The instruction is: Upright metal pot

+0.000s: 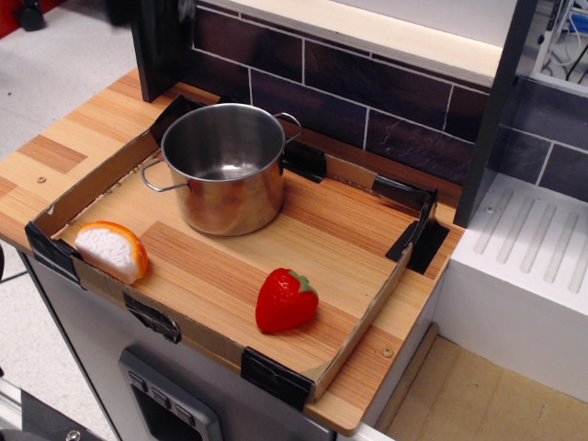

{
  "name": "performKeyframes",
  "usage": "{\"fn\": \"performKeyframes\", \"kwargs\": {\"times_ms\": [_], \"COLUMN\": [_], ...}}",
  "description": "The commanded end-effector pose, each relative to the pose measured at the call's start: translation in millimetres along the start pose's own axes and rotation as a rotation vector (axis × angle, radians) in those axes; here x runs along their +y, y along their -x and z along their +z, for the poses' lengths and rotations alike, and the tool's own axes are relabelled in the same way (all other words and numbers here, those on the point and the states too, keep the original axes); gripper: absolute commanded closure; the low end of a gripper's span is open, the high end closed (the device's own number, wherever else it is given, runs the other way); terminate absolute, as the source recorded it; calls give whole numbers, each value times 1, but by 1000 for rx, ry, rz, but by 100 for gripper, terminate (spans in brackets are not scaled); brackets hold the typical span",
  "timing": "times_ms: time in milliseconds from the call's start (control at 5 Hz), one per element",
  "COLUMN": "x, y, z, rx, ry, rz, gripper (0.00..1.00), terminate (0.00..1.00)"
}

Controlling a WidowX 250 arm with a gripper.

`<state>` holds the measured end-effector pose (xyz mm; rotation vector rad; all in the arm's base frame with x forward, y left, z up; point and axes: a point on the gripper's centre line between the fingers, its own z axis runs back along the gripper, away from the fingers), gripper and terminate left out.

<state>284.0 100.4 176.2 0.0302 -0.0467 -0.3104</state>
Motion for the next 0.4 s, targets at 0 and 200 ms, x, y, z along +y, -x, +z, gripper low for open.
{"fn": "performKeyframes", "kwargs": {"times_ms": [0, 200], "x": [22, 22], "y": [-12, -12], "z": [67, 67], "rx": [-97, -97], "ry": [1, 1], "rz": [84, 84], "gripper": [0, 0], "terminate": [0, 100]}}
